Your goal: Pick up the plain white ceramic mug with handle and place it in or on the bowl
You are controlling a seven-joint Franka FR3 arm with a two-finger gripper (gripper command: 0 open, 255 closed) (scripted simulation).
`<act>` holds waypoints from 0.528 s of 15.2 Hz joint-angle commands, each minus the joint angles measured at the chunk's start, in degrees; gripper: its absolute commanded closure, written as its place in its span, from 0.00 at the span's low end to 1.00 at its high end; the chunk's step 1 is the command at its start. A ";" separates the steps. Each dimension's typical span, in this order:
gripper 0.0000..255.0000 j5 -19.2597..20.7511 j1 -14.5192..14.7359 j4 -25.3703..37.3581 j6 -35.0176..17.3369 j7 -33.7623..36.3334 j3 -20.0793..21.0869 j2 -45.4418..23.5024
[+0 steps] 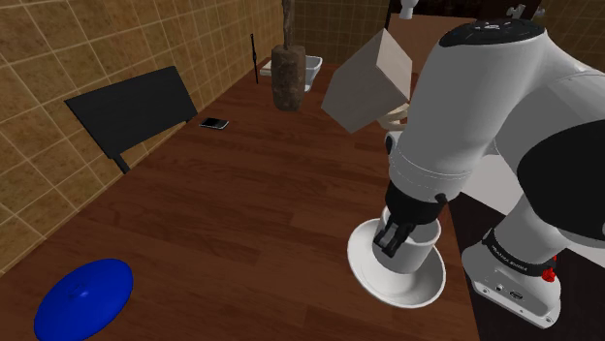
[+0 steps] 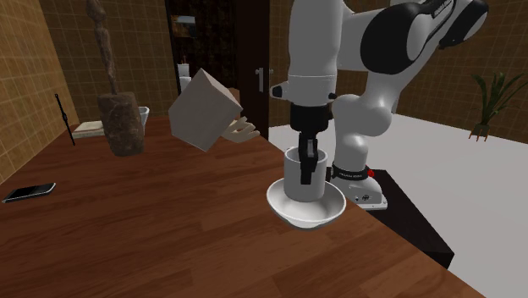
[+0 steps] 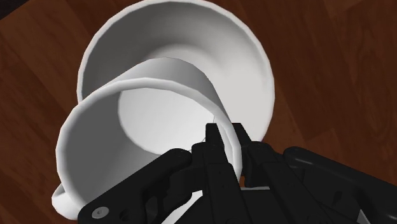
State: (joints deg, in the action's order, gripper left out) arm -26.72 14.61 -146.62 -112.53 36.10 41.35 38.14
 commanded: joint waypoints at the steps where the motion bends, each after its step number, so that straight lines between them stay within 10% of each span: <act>1: 1.00 -0.13 0.04 -0.28 -0.41 0.00 0.17 -0.07; 6: 1.00 -0.13 0.04 -0.28 -0.41 0.00 0.17 -0.08; 7: 0.00 -0.13 0.04 -0.28 -0.41 0.00 0.18 -0.08; 8: 0.00 -0.13 0.04 -0.29 -0.41 0.00 0.17 -0.07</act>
State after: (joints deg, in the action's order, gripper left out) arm -26.85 14.65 -146.91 -112.94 36.10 41.53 38.06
